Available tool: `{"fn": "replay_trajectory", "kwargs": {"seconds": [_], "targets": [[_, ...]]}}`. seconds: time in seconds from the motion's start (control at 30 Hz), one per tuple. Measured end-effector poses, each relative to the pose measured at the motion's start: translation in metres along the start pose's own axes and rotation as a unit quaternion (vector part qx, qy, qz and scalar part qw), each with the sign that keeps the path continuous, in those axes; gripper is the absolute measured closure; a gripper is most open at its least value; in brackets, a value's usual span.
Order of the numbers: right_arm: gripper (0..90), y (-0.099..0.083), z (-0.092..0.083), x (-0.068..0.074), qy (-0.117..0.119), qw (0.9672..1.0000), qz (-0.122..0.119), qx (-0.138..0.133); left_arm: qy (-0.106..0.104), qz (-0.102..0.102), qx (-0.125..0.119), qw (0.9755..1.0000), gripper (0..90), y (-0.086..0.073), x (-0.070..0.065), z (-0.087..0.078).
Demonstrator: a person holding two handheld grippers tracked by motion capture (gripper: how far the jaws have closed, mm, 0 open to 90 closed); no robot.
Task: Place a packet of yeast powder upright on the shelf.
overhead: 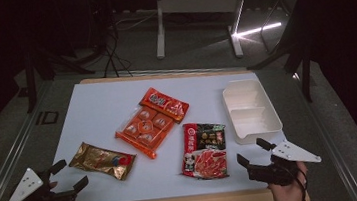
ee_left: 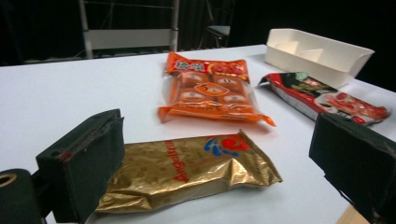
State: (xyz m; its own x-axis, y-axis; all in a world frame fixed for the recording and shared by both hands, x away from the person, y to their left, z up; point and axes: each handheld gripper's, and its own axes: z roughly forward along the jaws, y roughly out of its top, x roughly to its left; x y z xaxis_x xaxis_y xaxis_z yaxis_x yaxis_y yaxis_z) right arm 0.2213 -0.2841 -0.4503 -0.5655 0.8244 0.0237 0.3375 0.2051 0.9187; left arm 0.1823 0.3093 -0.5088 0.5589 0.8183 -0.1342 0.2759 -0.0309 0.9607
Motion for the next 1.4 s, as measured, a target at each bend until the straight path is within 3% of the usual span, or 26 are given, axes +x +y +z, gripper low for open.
{"fn": "replay_trajectory", "kwargs": {"seconds": [0.13,0.2,0.3,0.4,0.53,0.6,0.73,0.93,1.23,1.4], "targets": [[12.6,-0.001,0.001,0.0,-0.004,0.9999,-0.01,-0.006,0.001,0.013,0.007,0.9999,3.8,0.001,-0.003,0.001],[14.3,-0.002,0.002,0.003,0.005,0.9993,-0.029,-0.022,-0.014,0.009,0.015,0.9997,3.4,0.0,-0.004,0.004],[14.4,-0.002,0.003,0.004,0.008,0.9992,-0.033,-0.023,-0.026,0.015,0.025,0.9992,3.4,0.001,-0.007,0.007],[17.1,-0.001,0.005,0.005,0.01,0.9986,-0.047,-0.022,-0.026,0.023,0.025,0.9991,3.4,0.004,-0.012,0.008],[14.8,0.0,0.003,0.005,0.028,0.998,-0.045,-0.036,-0.036,0.027,0.004,0.999,3.4,0.009,-0.018,0.006],[14.3,0.001,0.001,0.007,0.021,0.9971,-0.058,-0.044,-0.038,0.032,-0.006,0.9987,3.4,0.014,-0.022,0.005],[12.3,0.004,-0.003,0.011,0.017,0.9977,-0.05,-0.043,-0.067,0.009,-0.024,0.9974,3.5,0.03,-0.03,0.0],[12.5,0.007,-0.006,0.018,0.021,0.9971,-0.053,-0.051,-0.053,0.035,-0.008,0.9979,2.7,0.057,-0.039,-0.006],[12.0,0.008,-0.005,0.017,0.013,0.9977,-0.042,-0.052,0.006,0.035,0.022,0.9991,2.9,0.067,-0.019,0.001],[10.9,0.008,-0.005,0.019,0.009,0.9969,-0.048,-0.061,0.029,0.012,0.027,0.9991,2.9,0.067,-0.002,0.009]]}}
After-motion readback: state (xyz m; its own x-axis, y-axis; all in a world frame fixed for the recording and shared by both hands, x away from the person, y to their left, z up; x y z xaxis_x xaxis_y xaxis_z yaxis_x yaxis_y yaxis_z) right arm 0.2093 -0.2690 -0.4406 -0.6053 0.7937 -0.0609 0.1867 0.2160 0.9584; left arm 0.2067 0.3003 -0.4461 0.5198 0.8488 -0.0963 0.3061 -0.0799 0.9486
